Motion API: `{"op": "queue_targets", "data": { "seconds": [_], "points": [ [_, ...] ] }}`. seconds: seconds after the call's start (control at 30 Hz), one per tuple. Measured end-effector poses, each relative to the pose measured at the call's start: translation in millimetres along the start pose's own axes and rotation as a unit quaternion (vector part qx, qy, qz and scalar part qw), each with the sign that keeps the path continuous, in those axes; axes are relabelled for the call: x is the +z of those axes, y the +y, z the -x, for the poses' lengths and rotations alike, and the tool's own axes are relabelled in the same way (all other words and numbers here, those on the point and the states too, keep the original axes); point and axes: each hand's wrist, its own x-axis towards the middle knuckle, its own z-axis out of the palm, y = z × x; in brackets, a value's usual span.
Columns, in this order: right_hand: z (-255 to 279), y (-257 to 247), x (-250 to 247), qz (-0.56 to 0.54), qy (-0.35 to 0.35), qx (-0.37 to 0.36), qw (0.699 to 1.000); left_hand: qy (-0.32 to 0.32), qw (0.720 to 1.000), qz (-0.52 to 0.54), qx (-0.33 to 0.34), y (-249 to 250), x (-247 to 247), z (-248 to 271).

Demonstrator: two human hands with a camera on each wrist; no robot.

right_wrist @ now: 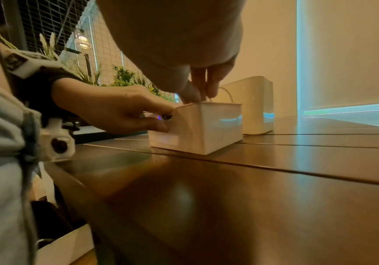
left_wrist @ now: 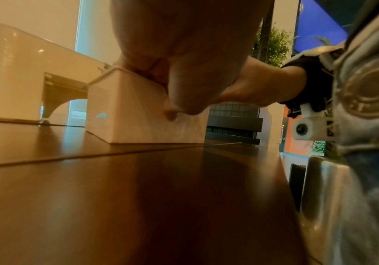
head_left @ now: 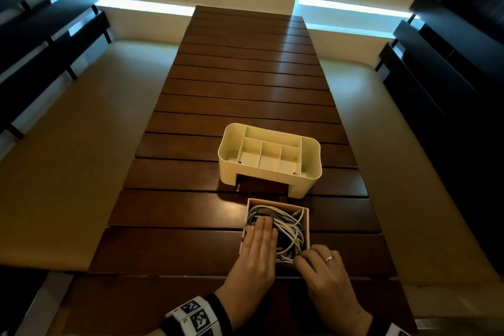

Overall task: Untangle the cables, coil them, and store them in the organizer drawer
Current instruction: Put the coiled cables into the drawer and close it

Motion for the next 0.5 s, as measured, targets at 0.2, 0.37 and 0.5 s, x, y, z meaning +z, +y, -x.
{"op": "queue_targets", "data": {
  "seconds": [0.2,0.37,0.5],
  "points": [
    [3,-22,-11,0.01,-0.107,0.05,0.993,0.027,0.999,-0.016,0.007,5,0,-4],
    [-30,-14,-22,-0.034,-0.241,0.104,0.964,0.028,0.998,0.059,-0.004,5,-7,-5],
    [-58,-6,-51,-0.041,-0.388,0.048,0.92,0.018,0.993,0.118,0.003,3,-7,-6]
  ]
}}
